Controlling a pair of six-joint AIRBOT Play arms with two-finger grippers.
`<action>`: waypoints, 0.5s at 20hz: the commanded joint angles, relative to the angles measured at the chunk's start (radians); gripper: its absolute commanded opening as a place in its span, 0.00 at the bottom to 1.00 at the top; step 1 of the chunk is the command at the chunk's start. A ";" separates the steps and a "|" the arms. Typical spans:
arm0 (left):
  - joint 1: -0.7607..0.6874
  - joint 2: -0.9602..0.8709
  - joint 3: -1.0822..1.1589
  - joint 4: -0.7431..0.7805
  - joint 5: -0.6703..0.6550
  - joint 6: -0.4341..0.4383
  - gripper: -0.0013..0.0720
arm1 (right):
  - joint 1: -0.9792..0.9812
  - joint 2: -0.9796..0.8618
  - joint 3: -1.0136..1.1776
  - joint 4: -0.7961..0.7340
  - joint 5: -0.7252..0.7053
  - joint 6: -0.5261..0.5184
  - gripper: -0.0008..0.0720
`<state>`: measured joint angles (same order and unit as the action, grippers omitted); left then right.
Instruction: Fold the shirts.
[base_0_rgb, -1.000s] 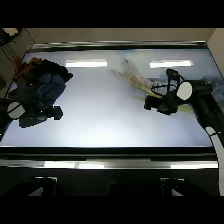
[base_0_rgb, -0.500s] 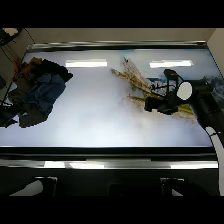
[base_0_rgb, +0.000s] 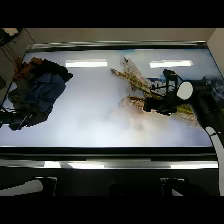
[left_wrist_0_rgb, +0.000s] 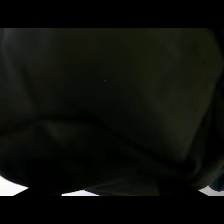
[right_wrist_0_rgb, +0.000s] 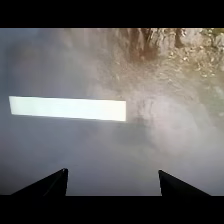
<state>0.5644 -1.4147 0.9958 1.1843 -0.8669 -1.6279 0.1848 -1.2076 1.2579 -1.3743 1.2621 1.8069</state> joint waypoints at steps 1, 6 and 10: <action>0.002 -0.063 -0.008 -0.089 0.042 0.095 0.97 | 0.000 0.000 0.000 0.082 0.013 0.001 0.91; 0.003 -0.013 0.049 -0.105 -0.018 0.088 0.05 | 0.000 0.000 0.000 0.124 0.069 -0.017 0.91; -0.020 0.285 0.195 -0.114 0.037 0.095 0.05 | 0.000 0.028 0.003 0.080 0.105 -0.099 0.91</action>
<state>0.5591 -1.2961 1.1110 1.0885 -0.8639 -1.5433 0.1848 -1.1969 1.2587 -1.2720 1.3380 1.7580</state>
